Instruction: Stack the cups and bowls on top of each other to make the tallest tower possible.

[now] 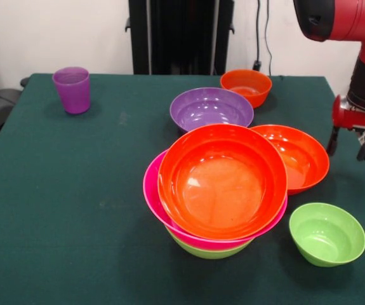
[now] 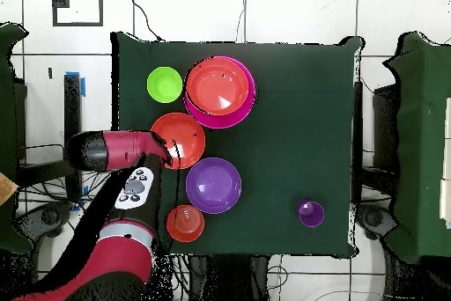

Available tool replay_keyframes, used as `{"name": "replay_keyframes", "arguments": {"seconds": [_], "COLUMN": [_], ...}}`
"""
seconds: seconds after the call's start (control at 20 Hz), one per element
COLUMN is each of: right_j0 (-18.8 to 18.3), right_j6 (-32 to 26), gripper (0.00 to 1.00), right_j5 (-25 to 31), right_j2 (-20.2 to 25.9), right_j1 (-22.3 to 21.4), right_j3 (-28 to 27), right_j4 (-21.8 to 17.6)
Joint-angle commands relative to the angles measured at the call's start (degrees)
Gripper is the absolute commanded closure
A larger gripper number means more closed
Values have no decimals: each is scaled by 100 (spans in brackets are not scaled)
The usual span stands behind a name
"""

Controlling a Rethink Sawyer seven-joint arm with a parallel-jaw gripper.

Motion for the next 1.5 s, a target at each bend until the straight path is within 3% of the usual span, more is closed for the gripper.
{"name": "replay_keyframes", "arguments": {"seconds": [0.05, 0.2, 0.55, 0.7, 1.5], "right_j0": [55, 43, 189, 182, 26], "right_j6": [1079, 1010, 1250, 1282, 1012], "gripper": [0, 0, 0, 0, 0], "right_j5": [225, 302, 1602, 1876, 2337], "right_j2": [299, 265, -130, -168, -160], "right_j1": [153, 49, -159, -196, -121], "right_j3": [-226, -100, -505, -606, -1012], "right_j4": [206, 169, 188, 196, 112]}}
